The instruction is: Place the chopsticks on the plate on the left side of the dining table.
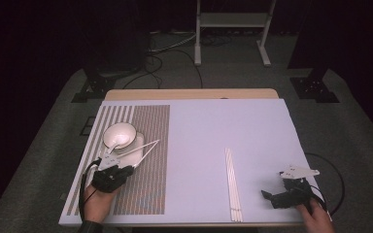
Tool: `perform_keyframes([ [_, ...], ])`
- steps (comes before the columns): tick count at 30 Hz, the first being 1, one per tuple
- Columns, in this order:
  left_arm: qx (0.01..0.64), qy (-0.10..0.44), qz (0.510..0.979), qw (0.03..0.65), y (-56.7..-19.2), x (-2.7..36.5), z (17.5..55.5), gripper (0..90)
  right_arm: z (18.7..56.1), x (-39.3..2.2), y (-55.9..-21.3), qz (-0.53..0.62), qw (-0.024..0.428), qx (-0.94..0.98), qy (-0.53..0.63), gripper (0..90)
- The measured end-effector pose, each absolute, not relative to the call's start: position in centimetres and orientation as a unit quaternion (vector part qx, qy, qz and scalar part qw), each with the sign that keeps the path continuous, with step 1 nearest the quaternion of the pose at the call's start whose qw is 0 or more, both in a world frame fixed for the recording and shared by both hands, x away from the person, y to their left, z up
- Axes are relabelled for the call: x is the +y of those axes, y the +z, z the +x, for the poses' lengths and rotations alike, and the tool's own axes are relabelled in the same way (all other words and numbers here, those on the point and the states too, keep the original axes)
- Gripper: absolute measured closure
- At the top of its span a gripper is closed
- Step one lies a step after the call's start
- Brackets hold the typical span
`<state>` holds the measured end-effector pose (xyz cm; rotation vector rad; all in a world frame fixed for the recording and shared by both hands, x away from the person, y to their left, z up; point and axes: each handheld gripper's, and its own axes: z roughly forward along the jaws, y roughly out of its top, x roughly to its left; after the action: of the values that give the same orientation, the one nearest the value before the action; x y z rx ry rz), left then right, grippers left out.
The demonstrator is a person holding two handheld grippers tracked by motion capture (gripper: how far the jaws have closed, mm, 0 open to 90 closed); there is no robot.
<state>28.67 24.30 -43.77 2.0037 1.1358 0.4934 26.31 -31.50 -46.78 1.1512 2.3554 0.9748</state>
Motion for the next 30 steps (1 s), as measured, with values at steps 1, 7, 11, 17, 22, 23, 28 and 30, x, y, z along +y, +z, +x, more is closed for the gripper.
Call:
perform_keyframes([
  [1, 0.446, 0.194, 0.785, 0.383, -43.8, 24.3, 28.7, 84.7, 26.3, -31.5, -46.8, 0.405, 0.171, 0.83, 0.343, 0.0],
  [7, 0.446, 0.194, 0.785, 0.383, -43.7, 24.5, 28.9, 84.7, 26.3, -31.5, -46.8, 0.405, 0.172, 0.83, 0.343, 0.0],
  [11, 0.444, 0.192, 0.785, 0.386, -43.7, 24.8, 28.9, 84.6, 26.3, -31.5, -46.8, 0.405, 0.172, 0.83, 0.343, 0.0],
  [17, 0.443, 0.19, 0.785, 0.389, -43.8, 25.4, 28.8, 84.7, 26.3, -31.5, -46.8, 0.405, 0.171, 0.83, 0.343, 0.0],
  [22, 0.445, 0.189, 0.787, 0.384, -43.9, 25.9, 28.9, 84.6, 26.3, -31.5, -46.8, 0.405, 0.172, 0.83, 0.343, 0.0],
  [23, 0.444, 0.189, 0.788, 0.382, -43.9, 26.0, 28.9, 84.6, 26.3, -31.5, -46.8, 0.405, 0.171, 0.83, 0.343, 0.0],
  [28, 0.445, 0.188, 0.788, 0.381, -43.9, 26.2, 29.0, 84.6, 26.3, -31.5, -46.8, 0.405, 0.171, 0.83, 0.343, 0.0],
  [30, 0.445, 0.189, 0.788, 0.38, -43.9, 26.3, 29.1, 84.6, 26.3, -31.5, -46.8, 0.406, 0.171, 0.83, 0.343, 0.0],
])
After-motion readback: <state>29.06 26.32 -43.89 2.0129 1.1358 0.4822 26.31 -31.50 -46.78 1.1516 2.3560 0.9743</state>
